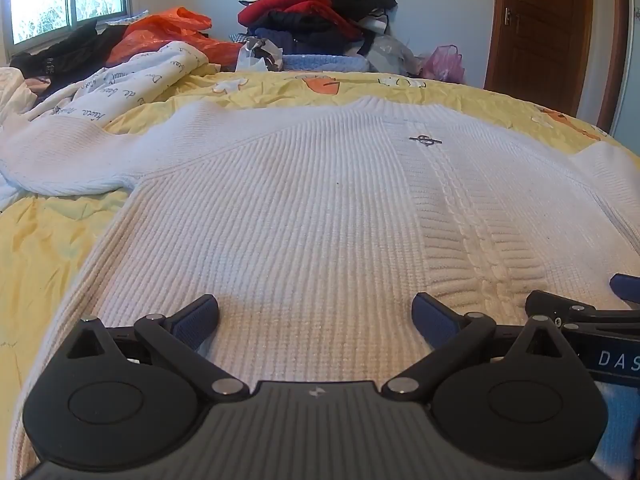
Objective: Fold small clothes
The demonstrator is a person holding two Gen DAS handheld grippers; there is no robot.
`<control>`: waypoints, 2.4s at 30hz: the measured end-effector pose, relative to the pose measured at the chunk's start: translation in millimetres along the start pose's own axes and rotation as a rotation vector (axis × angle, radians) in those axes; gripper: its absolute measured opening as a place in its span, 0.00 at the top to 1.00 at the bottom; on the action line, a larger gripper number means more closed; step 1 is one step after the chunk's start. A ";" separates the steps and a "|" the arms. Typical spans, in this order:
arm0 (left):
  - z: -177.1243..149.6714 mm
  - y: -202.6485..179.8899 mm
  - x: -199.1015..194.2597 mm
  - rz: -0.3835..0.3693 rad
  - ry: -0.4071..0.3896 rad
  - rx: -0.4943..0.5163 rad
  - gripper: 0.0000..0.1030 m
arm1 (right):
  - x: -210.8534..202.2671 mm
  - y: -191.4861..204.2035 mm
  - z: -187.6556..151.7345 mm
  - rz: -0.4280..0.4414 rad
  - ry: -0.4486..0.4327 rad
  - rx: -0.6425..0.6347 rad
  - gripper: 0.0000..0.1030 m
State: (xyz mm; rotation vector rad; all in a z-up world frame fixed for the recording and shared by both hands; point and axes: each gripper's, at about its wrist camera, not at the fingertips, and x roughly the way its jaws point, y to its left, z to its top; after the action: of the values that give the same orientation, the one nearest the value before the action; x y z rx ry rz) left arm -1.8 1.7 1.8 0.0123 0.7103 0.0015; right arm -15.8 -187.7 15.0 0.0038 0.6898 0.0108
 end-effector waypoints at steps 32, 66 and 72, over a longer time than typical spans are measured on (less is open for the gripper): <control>1.0 1.5 -3.6 -0.005 -0.008 -0.009 0.00 | -1.5 17.6 17.1 -0.087 0.099 -0.110 0.00; 0.2 2.7 -4.3 -0.009 -0.011 -0.014 0.00 | -15.8 41.5 30.1 -0.251 0.015 -0.345 0.00; 0.2 2.8 -4.4 -0.009 -0.012 -0.014 0.00 | -14.4 42.1 29.8 -0.247 0.020 -0.344 0.00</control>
State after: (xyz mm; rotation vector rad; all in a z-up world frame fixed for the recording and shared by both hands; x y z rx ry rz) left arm -4.9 4.5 4.8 -0.0046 0.6988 -0.0022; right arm -8.4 -145.8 47.5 -0.4118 0.6975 -0.1075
